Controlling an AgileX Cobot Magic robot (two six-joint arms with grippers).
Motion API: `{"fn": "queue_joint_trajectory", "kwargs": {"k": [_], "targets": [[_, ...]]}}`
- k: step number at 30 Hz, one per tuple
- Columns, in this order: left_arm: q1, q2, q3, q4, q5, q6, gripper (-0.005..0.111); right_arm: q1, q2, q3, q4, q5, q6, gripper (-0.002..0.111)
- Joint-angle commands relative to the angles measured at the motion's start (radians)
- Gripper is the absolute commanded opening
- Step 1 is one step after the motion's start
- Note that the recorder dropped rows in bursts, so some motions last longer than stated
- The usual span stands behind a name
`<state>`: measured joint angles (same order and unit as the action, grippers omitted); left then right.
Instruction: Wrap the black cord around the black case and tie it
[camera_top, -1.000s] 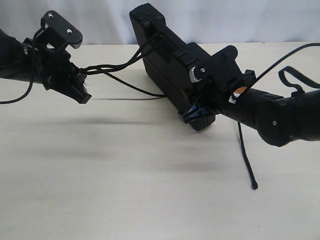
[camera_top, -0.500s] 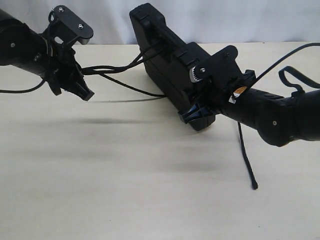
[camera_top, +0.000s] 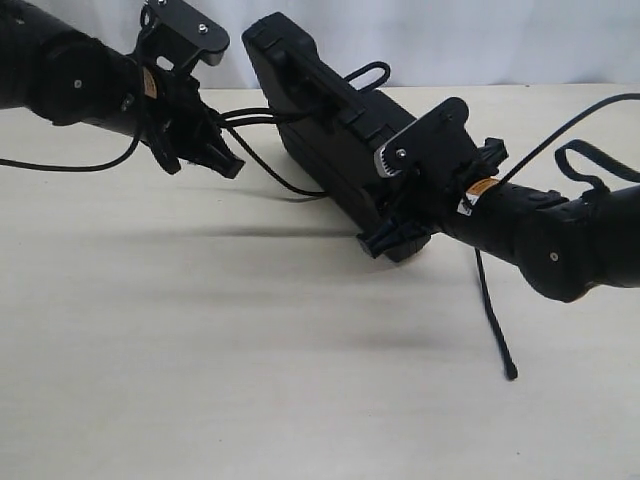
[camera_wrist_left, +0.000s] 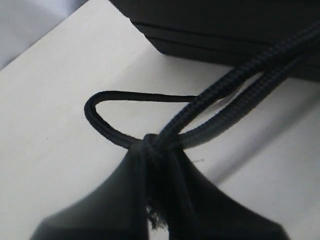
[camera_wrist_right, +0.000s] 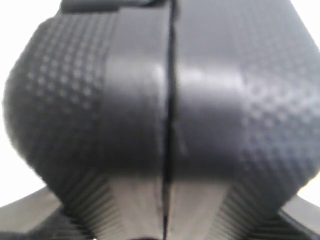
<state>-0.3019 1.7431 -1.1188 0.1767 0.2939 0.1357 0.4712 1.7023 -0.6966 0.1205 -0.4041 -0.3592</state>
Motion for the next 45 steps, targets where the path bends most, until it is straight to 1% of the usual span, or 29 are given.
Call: {"fn": "queue_joint_trajectory", "kwargs": {"k": [1, 3, 5, 8, 9, 11, 12, 15, 19, 25, 26, 28, 29, 33, 34, 35, 38, 39, 45], "targets": [[-0.003, 0.027, -0.005, -0.034, -0.026, -0.01, 0.0, 0.009, 0.005, 0.017, -0.005, 0.052, -0.013, 0.004], [-0.006, 0.034, -0.005, -0.036, -0.039, -0.01, 0.0, 0.033, 0.005, 0.017, -0.001, 0.047, -0.033, 0.004], [-0.015, 0.034, -0.005, -0.038, -0.046, -0.01, 0.0, 0.077, 0.005, 0.017, 0.086, 0.018, -0.112, 0.004], [-0.032, 0.034, -0.005, -0.038, -0.052, -0.01, 0.0, 0.116, 0.005, 0.017, 0.349, -0.038, -0.341, 0.004], [-0.037, 0.034, -0.005, -0.038, -0.06, -0.01, 0.0, 0.141, 0.005, 0.024, 0.495, -0.092, -0.489, 0.004], [-0.042, 0.034, -0.005, -0.046, -0.073, -0.01, 0.0, 0.183, 0.005, 0.038, 0.597, -0.157, -0.588, 0.004], [-0.042, 0.034, -0.005, -0.057, -0.079, -0.01, 0.0, 0.204, 0.006, 0.046, 0.621, -0.188, -0.608, 0.004], [-0.042, 0.034, -0.005, -0.11, -0.101, -0.01, 0.0, 0.286, 0.044, 0.082, 0.719, -0.369, -0.651, 0.004], [-0.044, 0.034, -0.005, -0.11, -0.1, -0.01, 0.0, 0.344, 0.105, 0.082, 0.783, -0.488, -0.682, 0.004], [-0.06, 0.059, -0.005, -0.11, -0.101, 0.001, 0.0, 0.345, 0.124, 0.08, 0.743, -0.483, -0.666, 0.006], [-0.06, 0.066, -0.005, -0.11, -0.101, 0.001, 0.0, 0.345, 0.124, 0.08, 0.743, -0.481, -0.666, 0.008], [-0.06, 0.083, -0.005, -0.11, -0.103, 0.001, 0.0, 0.345, 0.124, 0.08, 0.754, -0.481, -0.666, 0.016], [-0.06, 0.094, -0.005, -0.11, -0.111, 0.001, 0.0, 0.345, 0.124, 0.08, 0.754, -0.481, -0.643, 0.026], [-0.06, 0.095, -0.005, -0.11, -0.137, 0.001, 0.0, 0.345, 0.124, 0.08, 0.766, -0.481, -0.612, 0.052], [-0.06, 0.095, -0.005, -0.11, -0.148, -0.001, 0.0, 0.345, 0.122, 0.08, 0.799, -0.481, -0.612, 0.062], [-0.06, 0.095, -0.005, -0.11, -0.148, -0.001, 0.0, 0.345, 0.119, 0.08, 0.824, -0.481, -0.612, 0.065], [-0.06, 0.095, -0.005, -0.112, -0.156, -0.003, 0.0, 0.345, 0.101, 0.08, 0.897, -0.476, -0.626, 0.071], [-0.06, 0.095, -0.005, -0.111, -0.162, -0.006, 0.0, 0.345, 0.079, 0.08, 0.915, -0.438, -0.652, 0.072], [-0.06, 0.095, -0.005, -0.114, -0.171, -0.006, 0.0, 0.345, -0.003, 0.08, 0.917, -0.264, -0.681, 0.072]]}}
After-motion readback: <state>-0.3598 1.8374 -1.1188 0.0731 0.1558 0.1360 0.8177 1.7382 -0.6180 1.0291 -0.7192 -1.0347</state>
